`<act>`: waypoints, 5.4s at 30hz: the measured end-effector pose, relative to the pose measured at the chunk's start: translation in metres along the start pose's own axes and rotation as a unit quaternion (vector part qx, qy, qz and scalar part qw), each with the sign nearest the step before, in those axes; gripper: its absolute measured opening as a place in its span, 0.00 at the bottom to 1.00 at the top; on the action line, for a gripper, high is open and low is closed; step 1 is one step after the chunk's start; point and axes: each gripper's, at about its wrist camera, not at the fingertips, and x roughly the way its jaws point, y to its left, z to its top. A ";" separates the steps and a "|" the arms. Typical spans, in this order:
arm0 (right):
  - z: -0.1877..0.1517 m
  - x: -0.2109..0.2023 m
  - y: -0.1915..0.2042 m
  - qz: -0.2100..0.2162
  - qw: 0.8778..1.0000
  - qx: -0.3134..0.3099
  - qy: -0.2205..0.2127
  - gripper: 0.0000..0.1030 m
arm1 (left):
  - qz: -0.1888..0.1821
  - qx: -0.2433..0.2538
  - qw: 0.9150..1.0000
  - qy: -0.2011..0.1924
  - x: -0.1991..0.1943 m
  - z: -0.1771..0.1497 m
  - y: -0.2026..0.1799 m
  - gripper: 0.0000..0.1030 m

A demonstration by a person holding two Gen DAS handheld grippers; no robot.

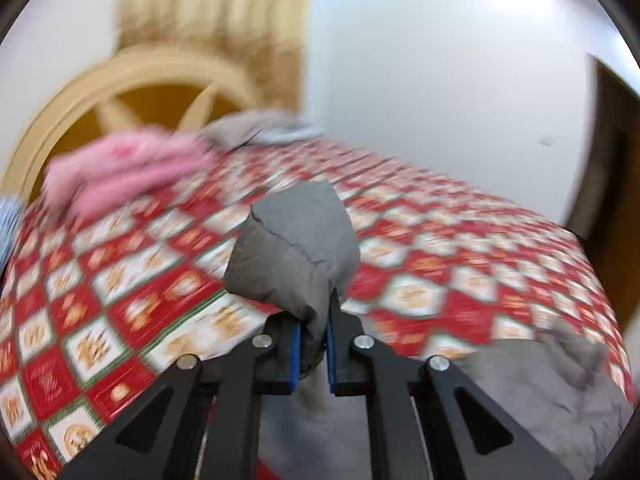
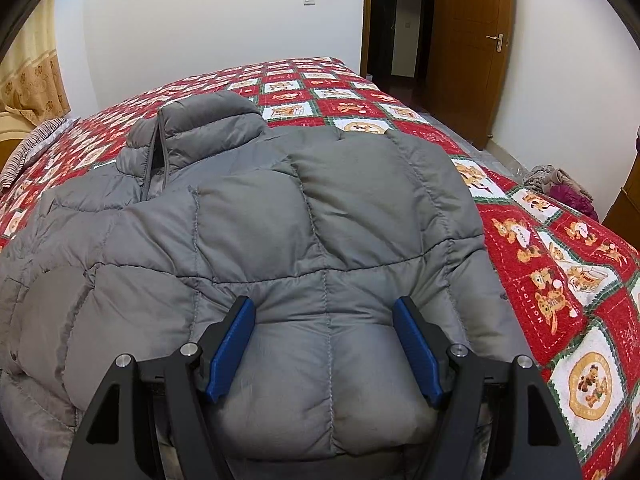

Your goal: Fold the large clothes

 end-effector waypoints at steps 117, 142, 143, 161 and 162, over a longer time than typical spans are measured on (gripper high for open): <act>0.227 0.111 0.086 0.117 0.979 0.094 0.138 0.68 | -0.138 0.160 0.966 0.148 0.057 -0.037 -0.185 1.00; 0.105 0.078 -0.021 0.126 0.988 0.085 0.042 0.20 | -0.150 0.211 0.958 0.126 0.045 -0.015 -0.283 1.00; 0.113 0.075 -0.023 0.146 0.983 0.099 0.043 0.27 | -0.147 0.214 0.958 0.124 0.049 -0.011 -0.294 1.00; 0.112 0.089 -0.003 0.163 0.976 0.091 0.116 0.05 | -0.167 0.156 0.954 0.196 0.071 -0.025 -0.286 1.00; 0.102 0.087 -0.010 0.165 0.976 0.092 0.108 0.05 | -0.169 0.157 0.952 0.202 0.071 -0.026 -0.289 1.00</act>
